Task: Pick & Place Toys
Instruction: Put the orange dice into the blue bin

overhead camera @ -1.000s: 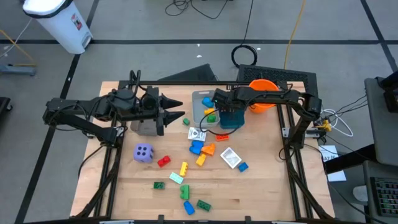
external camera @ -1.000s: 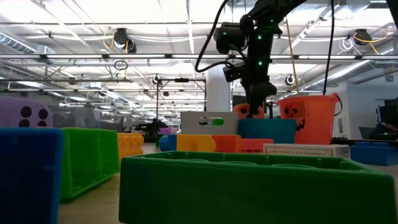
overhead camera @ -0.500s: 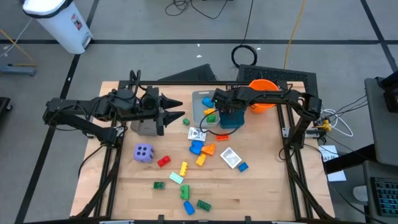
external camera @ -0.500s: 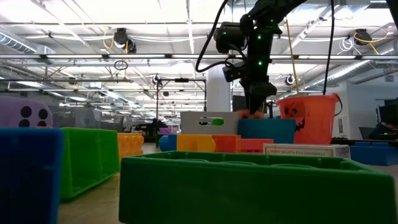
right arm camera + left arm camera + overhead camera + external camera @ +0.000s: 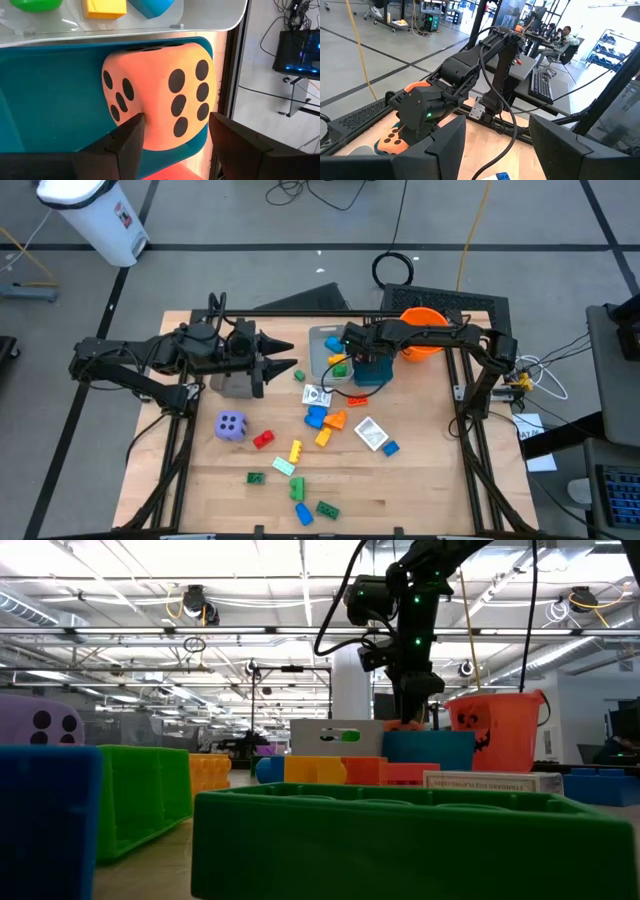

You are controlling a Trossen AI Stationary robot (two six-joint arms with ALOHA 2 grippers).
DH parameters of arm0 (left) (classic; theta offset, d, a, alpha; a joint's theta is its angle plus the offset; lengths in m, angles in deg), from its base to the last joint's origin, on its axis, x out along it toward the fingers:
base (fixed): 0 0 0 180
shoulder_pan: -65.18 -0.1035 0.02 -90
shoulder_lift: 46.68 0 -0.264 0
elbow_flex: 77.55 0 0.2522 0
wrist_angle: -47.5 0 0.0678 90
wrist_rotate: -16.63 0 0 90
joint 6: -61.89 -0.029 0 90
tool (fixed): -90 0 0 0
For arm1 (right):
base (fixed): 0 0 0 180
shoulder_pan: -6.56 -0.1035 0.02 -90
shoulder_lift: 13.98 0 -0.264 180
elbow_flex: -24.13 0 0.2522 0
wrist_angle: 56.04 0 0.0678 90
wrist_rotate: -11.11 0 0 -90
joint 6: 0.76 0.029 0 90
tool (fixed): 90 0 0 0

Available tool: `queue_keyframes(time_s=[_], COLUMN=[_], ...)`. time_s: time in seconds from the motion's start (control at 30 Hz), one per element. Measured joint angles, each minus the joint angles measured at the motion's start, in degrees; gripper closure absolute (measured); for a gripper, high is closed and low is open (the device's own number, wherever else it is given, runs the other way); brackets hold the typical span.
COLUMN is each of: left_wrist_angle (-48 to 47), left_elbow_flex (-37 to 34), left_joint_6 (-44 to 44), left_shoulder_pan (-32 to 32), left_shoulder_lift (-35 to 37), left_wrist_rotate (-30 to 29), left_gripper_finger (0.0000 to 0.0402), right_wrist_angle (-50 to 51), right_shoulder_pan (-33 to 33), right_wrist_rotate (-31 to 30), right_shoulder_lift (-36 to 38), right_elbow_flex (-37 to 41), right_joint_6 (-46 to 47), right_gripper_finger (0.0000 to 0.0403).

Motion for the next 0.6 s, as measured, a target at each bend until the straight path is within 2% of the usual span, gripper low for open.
queue_keyframes(time_s=[0.6], left_wrist_angle=[0.0], left_elbow_flex=[0.0], left_joint_6=[0.0], left_shoulder_pan=[0.0], left_shoulder_lift=[0.0], left_wrist_rotate=[0.0], left_gripper_finger=[0.0174], right_wrist_angle=[1.3], right_shoulder_pan=[-3.3], right_wrist_rotate=[-1.2], right_shoulder_lift=[1.0], right_elbow_flex=[0.0], right_joint_6=[-1.6], right_gripper_finger=[0.0191])
